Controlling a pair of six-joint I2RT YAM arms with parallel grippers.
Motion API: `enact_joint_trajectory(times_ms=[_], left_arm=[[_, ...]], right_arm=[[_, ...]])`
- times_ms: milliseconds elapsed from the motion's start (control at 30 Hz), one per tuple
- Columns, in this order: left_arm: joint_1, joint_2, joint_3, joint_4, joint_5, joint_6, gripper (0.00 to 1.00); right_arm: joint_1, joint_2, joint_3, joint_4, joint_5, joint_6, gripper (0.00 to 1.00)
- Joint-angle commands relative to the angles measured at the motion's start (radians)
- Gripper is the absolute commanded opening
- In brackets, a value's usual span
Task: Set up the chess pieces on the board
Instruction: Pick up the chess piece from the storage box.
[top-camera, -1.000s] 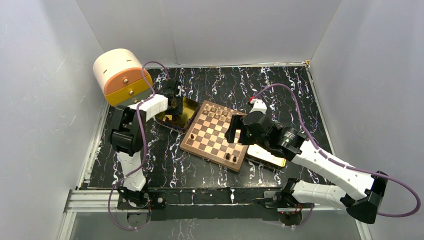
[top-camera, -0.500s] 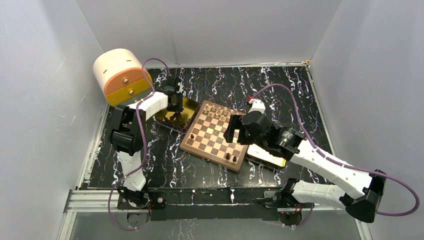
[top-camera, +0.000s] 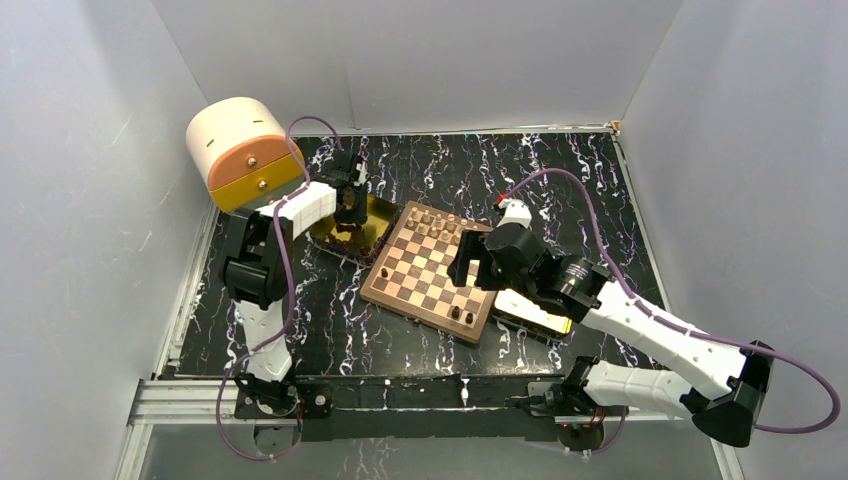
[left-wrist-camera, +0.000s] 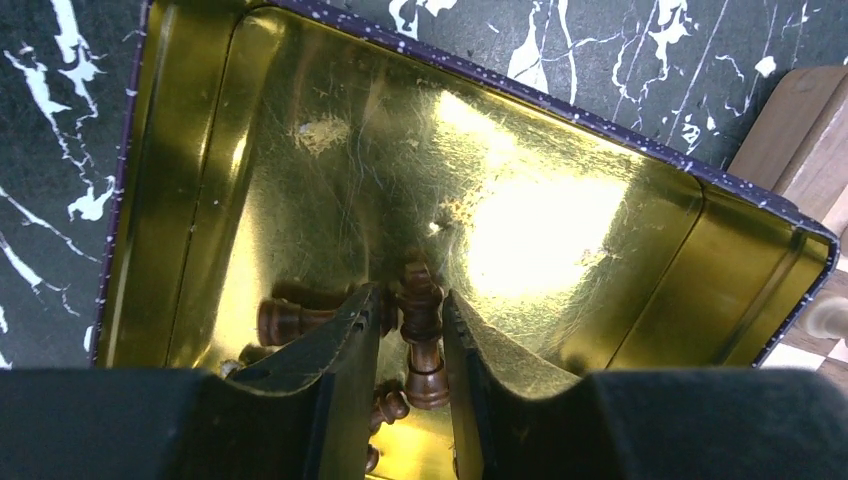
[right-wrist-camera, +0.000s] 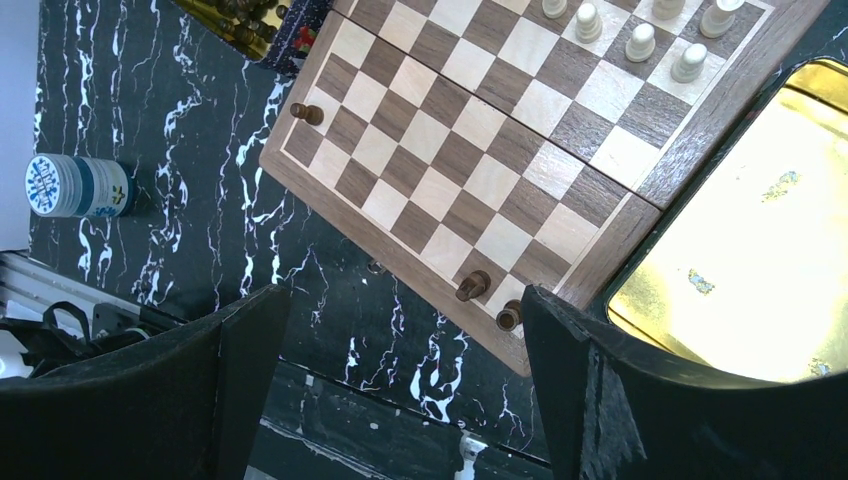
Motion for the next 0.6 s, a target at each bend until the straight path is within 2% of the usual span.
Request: enact_joint_trajectory(times_ms=[0,233,400,567], left_arm=[[0.002,0.02,0.024,-0.019,0.032,-0.006,0.27],[0.001,0.035,0.028,-0.015,0.068,-0.009,0.27],[0.001,0.022,0.047,-0.024,0.113,-0.012,0.17],[0.001,-0.053,0.075,-0.032,0.165,-0.049,0.16]], right_arm=[[0.003,-0.026,-0.003,0.046,0.014,0.006,0.95],[0.004,-0.025,-0.003,0.044,0.013,0.005,0.95],[0.003,-0.028,-0.005,0.046,0.022,0.006,0.95],[0.003,-0.033,-0.017,0.079,0.006,-0.004,0.97]])
